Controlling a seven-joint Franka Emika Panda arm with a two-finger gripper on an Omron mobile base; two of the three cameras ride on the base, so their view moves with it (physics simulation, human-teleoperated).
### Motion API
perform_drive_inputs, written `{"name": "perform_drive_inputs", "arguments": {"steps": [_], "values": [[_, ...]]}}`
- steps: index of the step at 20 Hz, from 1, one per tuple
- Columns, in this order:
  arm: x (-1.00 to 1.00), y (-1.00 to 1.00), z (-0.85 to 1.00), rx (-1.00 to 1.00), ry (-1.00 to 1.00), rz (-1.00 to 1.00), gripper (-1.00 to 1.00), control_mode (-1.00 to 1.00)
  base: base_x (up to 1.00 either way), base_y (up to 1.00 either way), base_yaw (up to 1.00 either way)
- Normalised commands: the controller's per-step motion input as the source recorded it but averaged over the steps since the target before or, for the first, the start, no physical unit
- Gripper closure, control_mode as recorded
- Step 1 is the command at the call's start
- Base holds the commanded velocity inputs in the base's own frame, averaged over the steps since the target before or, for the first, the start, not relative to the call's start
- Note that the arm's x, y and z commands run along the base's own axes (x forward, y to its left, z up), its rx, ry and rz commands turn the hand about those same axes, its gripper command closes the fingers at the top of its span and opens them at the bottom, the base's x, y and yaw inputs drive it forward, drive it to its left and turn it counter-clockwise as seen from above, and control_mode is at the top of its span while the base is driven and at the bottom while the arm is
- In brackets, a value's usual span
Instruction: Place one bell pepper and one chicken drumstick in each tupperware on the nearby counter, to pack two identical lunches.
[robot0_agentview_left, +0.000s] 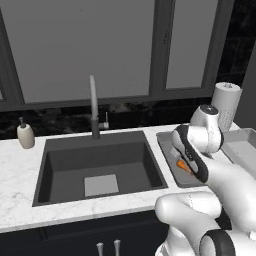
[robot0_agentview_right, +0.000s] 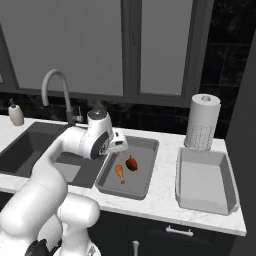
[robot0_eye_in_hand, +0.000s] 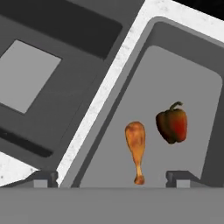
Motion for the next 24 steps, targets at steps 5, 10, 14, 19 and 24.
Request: {"name": "perform_drive_inputs", "arguments": {"steps": [5, 10, 14, 19, 24], "values": [[-0.56, 0.08, 0.7, 0.0, 0.05, -0.32, -1.0, -1.0, 0.0, 0.0, 0.0], [-0.7, 0.0, 0.65, 0.08, 0.12, -0.37, -1.0, -1.0, 0.0, 0.0, 0.0], [-0.82, 0.11, 0.8, 0.18, -0.04, -0.11, -1.0, -1.0, 0.0, 0.0, 0.0], [-0.78, 0.31, 0.79, -0.01, -0.48, 0.0, -1.0, -1.0, 0.0, 0.0, 0.0], [-0.46, 0.53, 0.75, -0.06, -0.21, 0.0, -1.0, -1.0, 0.0, 0.0, 0.0]]}}
